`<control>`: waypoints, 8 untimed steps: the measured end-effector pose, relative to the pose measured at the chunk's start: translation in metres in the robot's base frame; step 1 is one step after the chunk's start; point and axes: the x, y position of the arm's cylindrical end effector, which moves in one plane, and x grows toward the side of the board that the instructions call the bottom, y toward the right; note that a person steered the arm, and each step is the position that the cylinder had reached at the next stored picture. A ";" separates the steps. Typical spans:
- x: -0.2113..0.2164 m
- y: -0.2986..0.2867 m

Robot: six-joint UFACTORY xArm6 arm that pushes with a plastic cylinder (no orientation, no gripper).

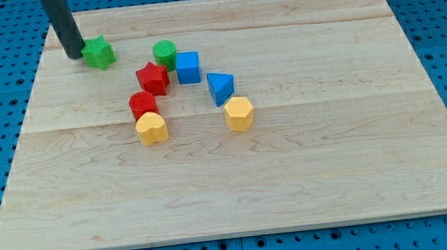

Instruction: Push the green star left beside the heart

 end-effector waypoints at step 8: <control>0.039 0.035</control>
